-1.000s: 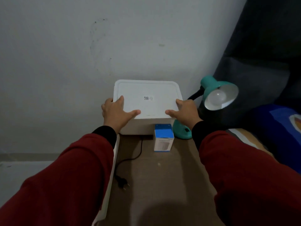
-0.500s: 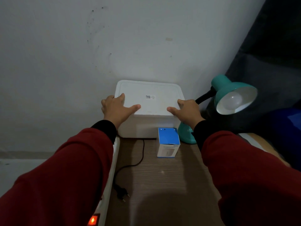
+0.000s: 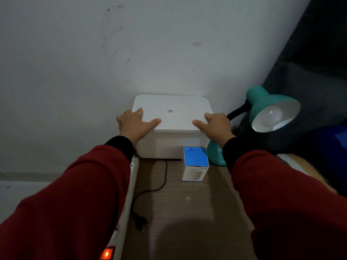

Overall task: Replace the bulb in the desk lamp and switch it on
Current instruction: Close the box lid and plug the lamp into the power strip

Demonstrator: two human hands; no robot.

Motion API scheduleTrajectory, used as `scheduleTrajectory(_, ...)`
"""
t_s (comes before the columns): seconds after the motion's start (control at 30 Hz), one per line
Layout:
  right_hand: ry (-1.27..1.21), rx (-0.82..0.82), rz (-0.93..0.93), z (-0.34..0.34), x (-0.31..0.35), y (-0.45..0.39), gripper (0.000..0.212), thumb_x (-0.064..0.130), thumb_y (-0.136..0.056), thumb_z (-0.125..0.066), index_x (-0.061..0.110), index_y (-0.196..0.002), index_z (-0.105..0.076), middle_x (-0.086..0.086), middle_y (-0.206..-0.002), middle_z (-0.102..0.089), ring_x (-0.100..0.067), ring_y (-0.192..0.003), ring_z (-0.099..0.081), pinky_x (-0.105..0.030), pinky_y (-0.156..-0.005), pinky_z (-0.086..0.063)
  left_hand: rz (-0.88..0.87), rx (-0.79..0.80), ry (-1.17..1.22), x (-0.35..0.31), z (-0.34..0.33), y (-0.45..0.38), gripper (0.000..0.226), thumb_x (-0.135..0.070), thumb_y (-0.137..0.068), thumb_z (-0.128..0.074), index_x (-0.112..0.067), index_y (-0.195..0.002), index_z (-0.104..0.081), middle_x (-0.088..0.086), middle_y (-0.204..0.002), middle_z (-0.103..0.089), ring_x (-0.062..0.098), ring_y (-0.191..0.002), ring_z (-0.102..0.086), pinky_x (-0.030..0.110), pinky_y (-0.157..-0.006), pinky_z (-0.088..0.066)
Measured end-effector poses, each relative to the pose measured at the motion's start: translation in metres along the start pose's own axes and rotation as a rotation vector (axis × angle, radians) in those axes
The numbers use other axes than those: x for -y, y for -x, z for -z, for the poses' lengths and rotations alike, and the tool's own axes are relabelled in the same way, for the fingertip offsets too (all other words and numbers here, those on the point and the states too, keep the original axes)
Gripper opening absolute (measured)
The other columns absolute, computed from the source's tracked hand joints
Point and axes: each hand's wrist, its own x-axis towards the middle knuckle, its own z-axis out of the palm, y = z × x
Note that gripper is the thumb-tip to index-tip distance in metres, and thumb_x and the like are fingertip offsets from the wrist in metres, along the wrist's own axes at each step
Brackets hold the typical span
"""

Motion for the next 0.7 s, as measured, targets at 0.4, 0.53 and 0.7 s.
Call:
scheduleTrajectory(0.4, -0.210, -0.037, -0.031, -0.007, -0.012, 0.005, 0.057, 0.035, -0.092, -0.056, -0.003, -0.133, -0.049, -0.021, -0.135, -0.055, -0.032, -0.126, -0.049, -0.033, -0.102, -0.037, -0.045, -0.024, 0.036, 0.005, -0.007, -0.004, 0.095, -0.071, -0.071, -0.046, -0.014, -0.145, -0.030, 0.018, -0.149, -0.031, 0.033, -0.139, -0.022, 0.037, -0.113, -0.018)
scheduleTrajectory(0.53, -0.137, 0.028, -0.033, 0.003, -0.007, 0.006, 0.053, 0.035, -0.094, -0.053, -0.005, -0.129, -0.051, -0.025, -0.133, -0.055, -0.036, -0.125, -0.049, -0.036, -0.101, -0.038, -0.050, -0.012, -0.010, 0.007, -0.008, -0.009, 0.089, -0.069, -0.079, -0.048, -0.014, -0.146, -0.029, 0.019, -0.148, -0.032, 0.032, -0.139, -0.024, 0.038, -0.113, -0.017)
scheduleTrajectory(0.7, 0.122, 0.103, -0.006, 0.015, 0.008, 0.004, 0.035, 0.033, -0.098, -0.038, 0.003, -0.098, -0.056, -0.021, -0.122, -0.056, -0.032, -0.105, -0.051, -0.031, -0.074, -0.040, -0.052, 0.061, -0.293, -0.002, 0.002, -0.016, 0.077, -0.064, -0.086, -0.040, -0.002, -0.131, -0.044, 0.023, -0.130, -0.051, 0.037, -0.123, -0.043, 0.040, -0.100, -0.034)
